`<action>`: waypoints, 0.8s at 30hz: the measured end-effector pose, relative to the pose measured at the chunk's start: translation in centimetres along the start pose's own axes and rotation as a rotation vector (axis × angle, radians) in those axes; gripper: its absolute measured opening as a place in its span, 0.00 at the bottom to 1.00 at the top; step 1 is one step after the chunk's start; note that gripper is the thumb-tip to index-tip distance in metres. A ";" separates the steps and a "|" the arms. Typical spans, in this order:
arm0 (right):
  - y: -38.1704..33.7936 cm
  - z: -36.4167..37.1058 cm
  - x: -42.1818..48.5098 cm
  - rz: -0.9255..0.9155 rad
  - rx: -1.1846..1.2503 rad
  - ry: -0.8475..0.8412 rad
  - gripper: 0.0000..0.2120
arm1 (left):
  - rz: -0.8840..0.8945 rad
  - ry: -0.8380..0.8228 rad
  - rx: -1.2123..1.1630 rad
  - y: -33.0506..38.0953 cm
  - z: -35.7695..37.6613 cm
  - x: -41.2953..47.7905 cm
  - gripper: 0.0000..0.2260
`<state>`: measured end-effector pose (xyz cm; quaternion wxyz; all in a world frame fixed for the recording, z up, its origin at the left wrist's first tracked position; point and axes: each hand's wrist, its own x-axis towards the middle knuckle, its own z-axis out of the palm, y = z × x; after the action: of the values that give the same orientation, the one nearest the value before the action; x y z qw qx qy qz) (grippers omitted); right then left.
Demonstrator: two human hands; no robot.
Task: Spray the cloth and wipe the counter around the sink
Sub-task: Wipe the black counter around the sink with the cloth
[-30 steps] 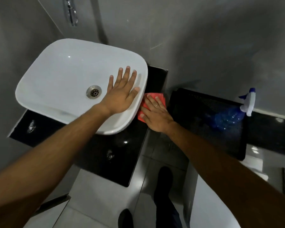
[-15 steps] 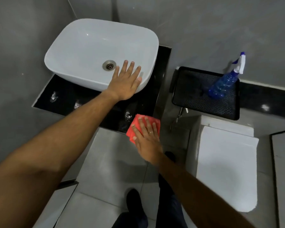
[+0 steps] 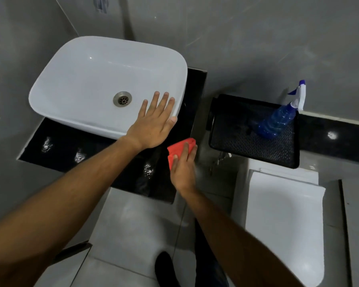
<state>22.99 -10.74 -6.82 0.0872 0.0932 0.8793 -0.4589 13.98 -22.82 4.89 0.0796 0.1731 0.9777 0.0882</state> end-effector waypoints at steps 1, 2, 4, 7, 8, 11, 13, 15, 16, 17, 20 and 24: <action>-0.3 -0.7 2.7 -0.005 -0.019 -0.001 0.29 | -0.008 0.008 -0.016 0.2 0.1 0.3 0.28; -0.6 -1.4 5.4 -0.005 -0.036 -0.003 0.29 | -0.023 0.014 -0.029 0.4 0.2 0.4 0.29; -1.3 -2.9 11.3 -0.017 -0.086 -0.007 0.31 | -0.048 0.034 -0.021 0.5 0.3 0.7 0.30; -2.7 -5.1 19.9 -0.032 -0.180 -0.015 0.31 | -0.048 0.071 0.005 0.4 0.4 0.7 0.29; -3.2 -5.8 22.6 -0.035 -0.228 -0.024 0.31 | -0.045 0.076 0.009 0.3 0.5 0.8 0.28; -4.2 -7.4 28.5 -0.118 -0.435 -0.063 0.31 | -0.045 0.078 0.032 0.2 0.8 0.8 0.28; -4.3 -7.4 30.1 -0.190 -0.525 -0.065 0.30 | -0.050 0.082 0.033 0.2 1.0 0.8 0.28; -4.1 -7.5 30.1 -0.277 -0.587 -0.053 0.29 | -0.046 0.074 0.029 0.2 1.0 0.8 0.28; -3.9 -7.8 30.0 -0.327 -0.619 -0.054 0.28 | -0.047 0.066 0.028 0.2 0.9 0.8 0.28; -3.7 -8.0 30.0 -0.387 -0.659 -0.059 0.28 | -0.047 0.066 0.035 0.2 1.0 0.8 0.28; -3.3 -8.8 29.5 -0.547 -0.780 -0.120 0.29 | -0.048 0.064 0.034 0.2 0.8 0.9 0.28; -2.6 -7.4 24.2 -0.642 -0.825 -0.187 0.33 | -0.055 0.062 0.012 0.5 0.4 0.6 0.28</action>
<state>-1.53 -4.12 -6.35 0.0498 -0.2640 0.9595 -0.0849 13.67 -22.07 4.50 0.0506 0.1438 0.9846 0.0853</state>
